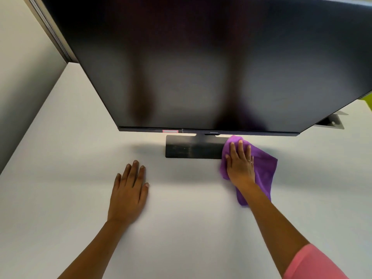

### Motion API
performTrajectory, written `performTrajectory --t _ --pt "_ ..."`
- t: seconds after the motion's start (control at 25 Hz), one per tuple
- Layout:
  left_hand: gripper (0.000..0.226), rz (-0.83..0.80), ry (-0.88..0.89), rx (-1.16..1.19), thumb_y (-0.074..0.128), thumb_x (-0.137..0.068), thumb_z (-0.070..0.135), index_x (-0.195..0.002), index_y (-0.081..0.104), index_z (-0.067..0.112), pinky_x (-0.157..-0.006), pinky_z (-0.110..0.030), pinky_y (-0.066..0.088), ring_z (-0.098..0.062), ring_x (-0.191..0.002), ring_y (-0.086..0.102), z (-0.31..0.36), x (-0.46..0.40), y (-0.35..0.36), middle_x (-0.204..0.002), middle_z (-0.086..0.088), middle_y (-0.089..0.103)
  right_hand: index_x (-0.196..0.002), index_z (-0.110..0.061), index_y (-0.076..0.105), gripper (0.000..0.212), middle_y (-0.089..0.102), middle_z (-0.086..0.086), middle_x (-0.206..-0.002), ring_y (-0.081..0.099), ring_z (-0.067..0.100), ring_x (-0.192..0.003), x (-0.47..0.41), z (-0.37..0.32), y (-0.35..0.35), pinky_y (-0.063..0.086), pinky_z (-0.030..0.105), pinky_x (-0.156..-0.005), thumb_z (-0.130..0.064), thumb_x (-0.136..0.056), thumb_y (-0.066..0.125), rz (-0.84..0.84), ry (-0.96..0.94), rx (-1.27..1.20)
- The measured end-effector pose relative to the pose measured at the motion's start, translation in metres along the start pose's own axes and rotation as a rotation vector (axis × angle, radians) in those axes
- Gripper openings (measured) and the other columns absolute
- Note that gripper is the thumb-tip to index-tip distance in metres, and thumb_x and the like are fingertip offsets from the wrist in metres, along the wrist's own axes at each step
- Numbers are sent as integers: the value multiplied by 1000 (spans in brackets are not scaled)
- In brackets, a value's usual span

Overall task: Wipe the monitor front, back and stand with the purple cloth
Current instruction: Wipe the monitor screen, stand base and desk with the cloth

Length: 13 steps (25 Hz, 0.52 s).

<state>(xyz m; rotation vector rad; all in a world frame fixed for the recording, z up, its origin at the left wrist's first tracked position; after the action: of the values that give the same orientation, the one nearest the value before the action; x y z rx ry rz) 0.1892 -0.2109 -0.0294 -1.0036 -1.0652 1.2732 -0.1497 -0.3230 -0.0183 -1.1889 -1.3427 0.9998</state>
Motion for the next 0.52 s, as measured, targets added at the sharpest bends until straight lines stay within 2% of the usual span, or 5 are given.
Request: performTrajectory --t 0.12,0.24,0.28,0.4,0.52 --pt "60 12 4 -6 13 -99 43 -148 30 12 -113 -48 23 -29 -144 21 -1 1 1 -157 -10 22 -145 -3 27 51 23 19 -153 18 39 -142 -21 -7 -8 21 55 -114 -18 -98 41 55 3 -130" --pt "59 20 6 -12 16 -98 41 -147 32 12 -112 -48 24 -30 -143 23 0 0 1 -156 -10 24 -136 3 40 50 40 23 -142 37 40 -133 -23 -36 -8 31 50 -111 -26 -97 26 79 -36 -146" --pt "59 22 6 -15 16 -98 41 -147 32 12 -112 -48 24 -30 -143 23 0 0 0 -156 -10 25 -138 3 37 57 39 22 -144 37 38 -134 -15 -53 -8 30 45 -110 -31 -96 20 80 -101 -120" --pt "60 23 8 -17 15 -98 42 -148 30 13 -113 -47 22 -29 -144 21 0 1 1 -156 -9 23 -149 -9 11 60 11 6 -157 15 24 -144 14 -89 8 15 31 -114 -44 -100 16 -37 -283 -27" --pt "61 20 9 -8 12 -98 43 -148 30 13 -114 -47 21 -28 -144 20 -1 1 0 -157 -9 22 -150 -22 9 71 5 1 -158 15 30 -144 31 -65 7 18 43 -112 -63 -92 2 -15 -274 84"
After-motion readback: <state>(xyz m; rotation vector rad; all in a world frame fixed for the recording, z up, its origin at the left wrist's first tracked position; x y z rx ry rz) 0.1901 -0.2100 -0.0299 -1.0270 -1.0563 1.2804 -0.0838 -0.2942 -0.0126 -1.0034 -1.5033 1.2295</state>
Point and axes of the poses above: each hand's wrist, its own x-axis away from the middle knuckle, its own y-axis out of the palm, z = x × y, the point moved 9 cm from there along -x, towards the middle knuckle
